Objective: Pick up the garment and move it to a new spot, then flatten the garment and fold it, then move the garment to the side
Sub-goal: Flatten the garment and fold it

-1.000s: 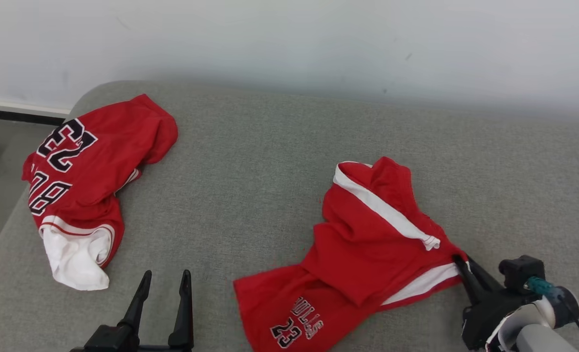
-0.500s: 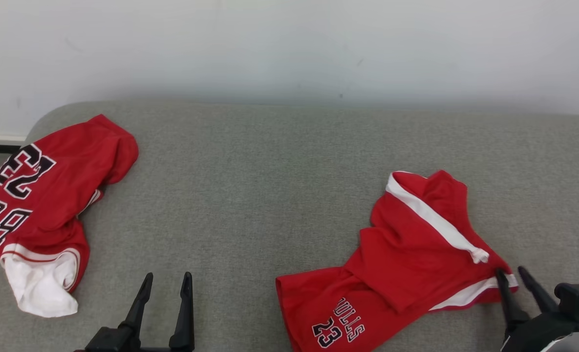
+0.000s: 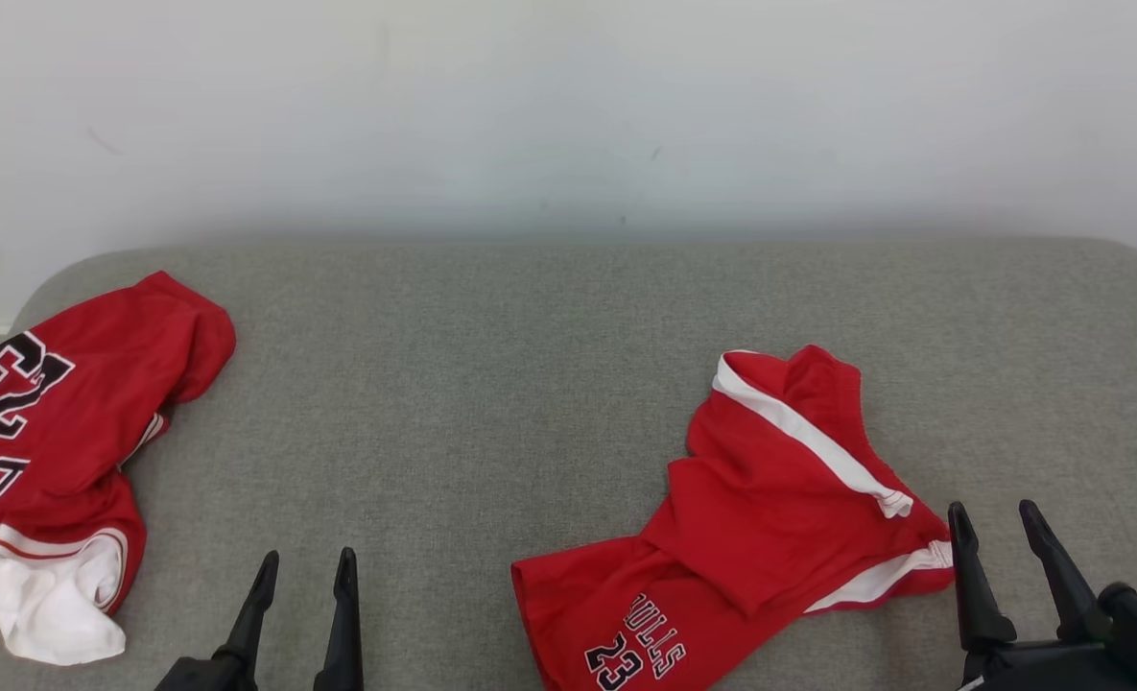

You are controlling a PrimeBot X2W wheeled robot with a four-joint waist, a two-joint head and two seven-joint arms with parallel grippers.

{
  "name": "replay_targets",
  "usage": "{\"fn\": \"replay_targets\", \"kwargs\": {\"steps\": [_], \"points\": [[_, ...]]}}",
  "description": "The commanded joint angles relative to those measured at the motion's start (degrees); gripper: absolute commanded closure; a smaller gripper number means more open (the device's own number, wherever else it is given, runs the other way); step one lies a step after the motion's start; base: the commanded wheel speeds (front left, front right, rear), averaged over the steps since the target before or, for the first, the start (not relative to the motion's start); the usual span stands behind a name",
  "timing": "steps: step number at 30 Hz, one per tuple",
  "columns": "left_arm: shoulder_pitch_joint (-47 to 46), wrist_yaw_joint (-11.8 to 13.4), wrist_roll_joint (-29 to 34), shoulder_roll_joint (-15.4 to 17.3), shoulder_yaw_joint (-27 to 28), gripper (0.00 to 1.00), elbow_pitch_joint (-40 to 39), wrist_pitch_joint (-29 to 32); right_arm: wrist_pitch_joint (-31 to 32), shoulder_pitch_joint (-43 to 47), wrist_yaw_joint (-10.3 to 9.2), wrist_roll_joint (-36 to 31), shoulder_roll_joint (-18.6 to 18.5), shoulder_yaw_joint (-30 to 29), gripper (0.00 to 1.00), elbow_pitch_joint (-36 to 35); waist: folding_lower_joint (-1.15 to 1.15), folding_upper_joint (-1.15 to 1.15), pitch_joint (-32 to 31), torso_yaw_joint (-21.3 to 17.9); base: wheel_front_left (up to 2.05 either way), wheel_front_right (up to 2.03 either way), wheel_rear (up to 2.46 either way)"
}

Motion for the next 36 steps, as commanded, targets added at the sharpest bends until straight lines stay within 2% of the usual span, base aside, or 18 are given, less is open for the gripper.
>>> {"fn": "replay_targets", "kwargs": {"steps": [1, 7, 14, 19, 26, 36], "points": [[0.89, -0.14, 0.69, 0.04, 0.28, 0.00, -0.20, -0.20, -0.26, 1.01, -0.13, -0.60, 0.74, -0.52, 0.00, -1.36, 0.01, 0.00, -0.36, -0.40, 0.00, 0.00, 0.00], [1.06, -0.50, 1.00, 0.04, 0.71, 0.00, -0.46, -0.20, -0.18, 4.71, -0.13, -3.10, 4.24, -2.80, 0.00, -7.38, 0.01, 0.00, -0.48, -0.75, 0.00, 0.00, 0.00], [1.16, -0.72, 1.81, 0.02, -1.24, 0.00, 0.64, -0.20, -0.18, 5.47, -0.13, -4.06, 5.36, -2.76, 0.00, -8.40, 0.01, 0.00, -0.25, -0.80, 0.00, 0.00, 0.00], [1.21, -0.90, 2.12, 0.23, -9.88, 0.00, 3.49, -0.20, -0.18, 4.59, -0.13, -4.04, 5.04, -2.47, 0.00, -8.33, 0.01, 0.00, 0.23, -0.56, 0.00, 0.00, 0.00], [0.58, -0.86, -1.46, 1.95, -23.80, 0.00, 7.32, -0.19, -0.17, 3.39, -0.13, -3.69, 4.61, -1.86, 0.00, -8.23, 0.01, 0.00, 1.34, -0.98, 0.00, 0.00, 0.00], [-2.52, -0.87, -7.09, 2.42, -31.98, 0.00, 13.95, -0.19, -0.17, 2.10, -0.13, -3.20, 4.63, -1.16, 0.00, -8.21, 0.01, 0.00, 3.48, -3.03, 0.00, 0.00, 0.00]]}}
